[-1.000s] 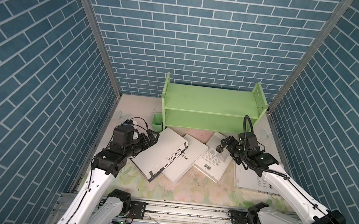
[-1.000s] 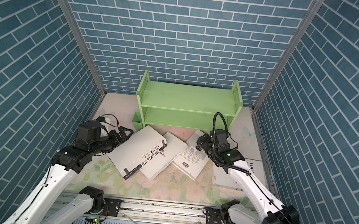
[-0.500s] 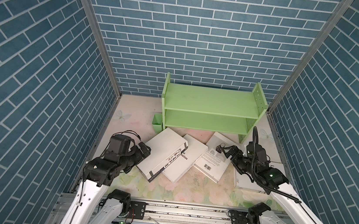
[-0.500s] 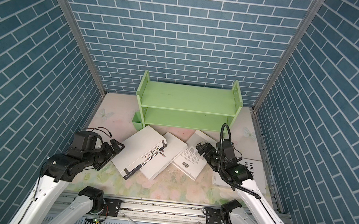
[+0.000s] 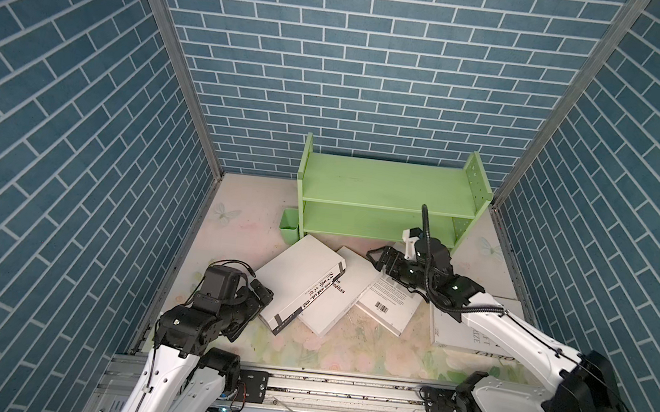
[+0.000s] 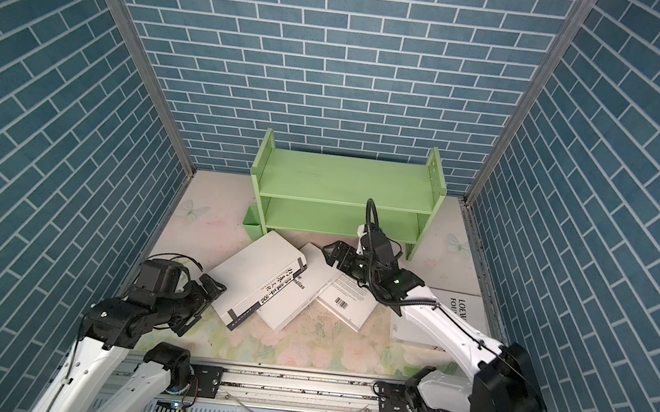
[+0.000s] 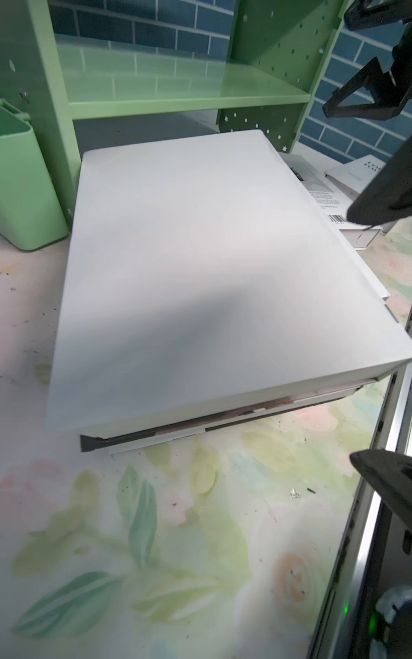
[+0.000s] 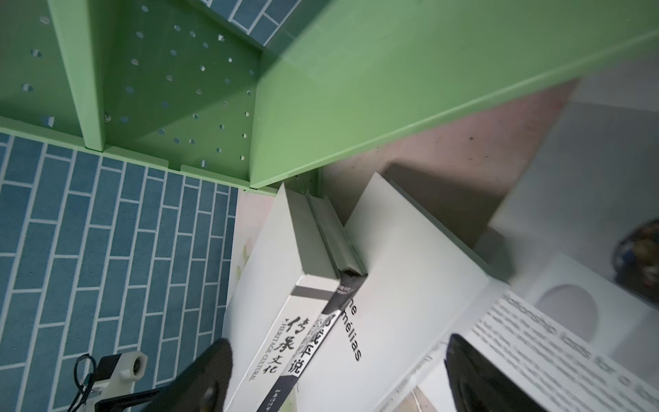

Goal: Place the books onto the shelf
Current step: 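Close the right gripper on the black-spined white book's edge near the shelf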

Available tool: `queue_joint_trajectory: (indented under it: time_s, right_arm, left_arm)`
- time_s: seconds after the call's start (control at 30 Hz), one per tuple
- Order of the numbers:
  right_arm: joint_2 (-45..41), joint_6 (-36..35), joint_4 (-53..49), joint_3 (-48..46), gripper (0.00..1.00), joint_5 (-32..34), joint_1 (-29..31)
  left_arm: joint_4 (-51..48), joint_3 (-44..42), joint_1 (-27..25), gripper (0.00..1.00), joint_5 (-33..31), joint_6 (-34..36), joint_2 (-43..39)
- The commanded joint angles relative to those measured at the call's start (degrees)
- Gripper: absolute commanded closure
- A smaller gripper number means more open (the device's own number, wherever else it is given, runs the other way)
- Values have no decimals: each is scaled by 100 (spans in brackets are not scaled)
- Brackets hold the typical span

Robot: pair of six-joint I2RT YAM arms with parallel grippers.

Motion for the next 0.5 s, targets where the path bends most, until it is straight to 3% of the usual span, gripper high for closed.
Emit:
queue_joint_trajectory:
  time_s: [0.0,0.17,0.3,0.47]
  right_arm:
    - [761,-487,392,558,7,-3,203]
    - [1548,-402,408,1037,8,126,282]
    - [1887,-158,416,1149,11,193,365]
    - [1888,745,491,910,12,566,458]
  left_arm:
    - [604,-375,1,0,194,-715,-221]
    - [1064,-750,1,0,269,-1165,-277]
    - [1092,-760,8,1,212,-1100,-181]
    - [882,-591,1,0,233,-871,-47]
